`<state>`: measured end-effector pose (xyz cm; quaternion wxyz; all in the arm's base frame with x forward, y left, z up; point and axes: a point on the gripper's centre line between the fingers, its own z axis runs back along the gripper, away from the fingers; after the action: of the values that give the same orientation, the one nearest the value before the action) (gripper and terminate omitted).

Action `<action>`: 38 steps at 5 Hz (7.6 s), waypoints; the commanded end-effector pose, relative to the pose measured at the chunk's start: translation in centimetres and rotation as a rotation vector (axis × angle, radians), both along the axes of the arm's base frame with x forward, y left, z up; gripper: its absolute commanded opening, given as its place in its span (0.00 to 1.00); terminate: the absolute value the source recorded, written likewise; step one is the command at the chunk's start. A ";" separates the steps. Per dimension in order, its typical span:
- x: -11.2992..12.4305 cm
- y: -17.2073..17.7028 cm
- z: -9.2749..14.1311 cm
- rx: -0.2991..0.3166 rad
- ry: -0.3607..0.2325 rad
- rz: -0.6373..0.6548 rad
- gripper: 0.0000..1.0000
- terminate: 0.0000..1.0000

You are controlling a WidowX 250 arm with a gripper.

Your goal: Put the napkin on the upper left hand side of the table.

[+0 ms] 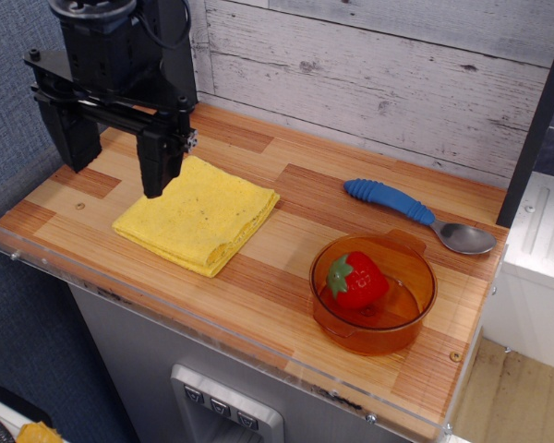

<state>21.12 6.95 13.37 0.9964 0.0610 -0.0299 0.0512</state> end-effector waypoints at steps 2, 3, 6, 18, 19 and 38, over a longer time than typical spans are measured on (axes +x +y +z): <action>1.3 0.8 -0.9 0.018 -0.004 0.014 1.00 0.00; 3.2 1.6 -2.1 0.054 -0.033 -0.006 1.00 0.00; 9.3 3.2 -7.1 -0.015 -0.135 -0.096 1.00 0.00; 15.7 7.5 -10.8 -0.041 -0.186 -0.063 1.00 0.00; 16.6 7.5 -11.0 -0.035 -0.180 -0.064 1.00 0.00; -0.9 -8.9 1.6 -0.066 -0.026 -0.150 1.00 0.00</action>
<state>20.14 -1.89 14.15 0.9989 0.0253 -0.0342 -0.0199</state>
